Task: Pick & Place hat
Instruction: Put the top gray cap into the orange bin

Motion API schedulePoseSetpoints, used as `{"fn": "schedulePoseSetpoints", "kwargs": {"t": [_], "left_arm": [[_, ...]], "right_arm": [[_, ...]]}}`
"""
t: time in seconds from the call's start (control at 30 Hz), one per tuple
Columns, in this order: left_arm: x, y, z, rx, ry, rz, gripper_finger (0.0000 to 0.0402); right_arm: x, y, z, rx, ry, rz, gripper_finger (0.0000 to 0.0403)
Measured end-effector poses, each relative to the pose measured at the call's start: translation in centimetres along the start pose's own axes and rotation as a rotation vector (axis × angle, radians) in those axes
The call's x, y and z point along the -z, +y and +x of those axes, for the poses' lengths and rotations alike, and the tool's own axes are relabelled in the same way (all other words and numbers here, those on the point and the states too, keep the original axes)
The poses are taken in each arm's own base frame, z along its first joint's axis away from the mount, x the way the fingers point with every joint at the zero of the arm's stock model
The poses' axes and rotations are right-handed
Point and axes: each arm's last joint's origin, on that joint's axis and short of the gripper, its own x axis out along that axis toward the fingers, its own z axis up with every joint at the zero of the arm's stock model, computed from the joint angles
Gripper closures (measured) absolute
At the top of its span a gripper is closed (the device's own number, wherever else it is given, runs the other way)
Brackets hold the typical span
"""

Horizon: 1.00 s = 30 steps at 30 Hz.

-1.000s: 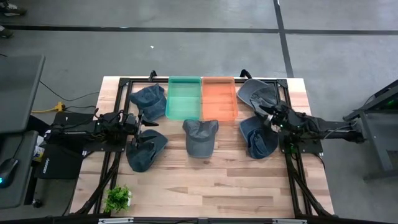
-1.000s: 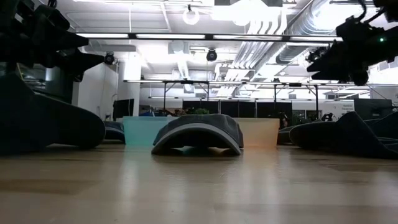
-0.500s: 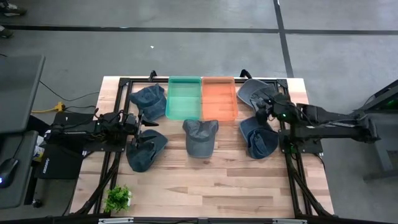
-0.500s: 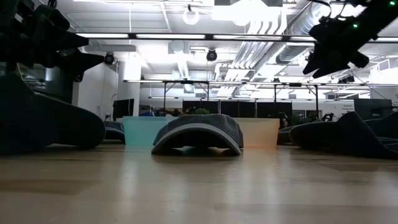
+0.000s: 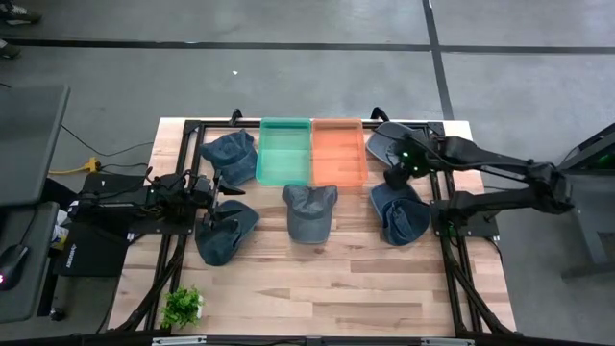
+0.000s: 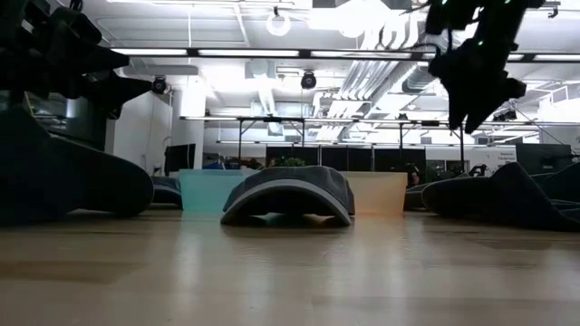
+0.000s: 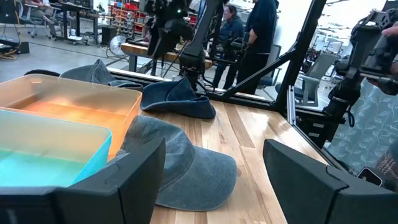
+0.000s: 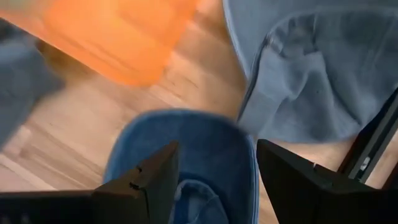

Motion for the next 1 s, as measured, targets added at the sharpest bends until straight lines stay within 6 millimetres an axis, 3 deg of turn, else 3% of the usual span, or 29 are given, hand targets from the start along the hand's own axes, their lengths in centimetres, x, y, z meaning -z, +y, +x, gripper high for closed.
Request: {"fn": "schedulePoseSetpoints", "kwargs": {"t": [0.27, 0.53, 1.0], "left_arm": [[0.0, 0.0, 0.0, 0.000, 0.000, 0.000, 0.0133], [0.0, 0.0, 0.0, 0.000, 0.000, 0.000, 0.0133], [0.0, 0.0, 0.0, 0.000, 0.000, 0.000, 0.0133]], "right_arm": [[-0.9, 0.7, 3.7, 0.126, 0.174, -0.073, 0.0194], [-1.4, 1.2, 5.5, 0.247, 0.159, -0.186, 0.0188], [-1.8, 2.6, 8.9, 0.330, 0.173, -0.227, 0.0079]]}}
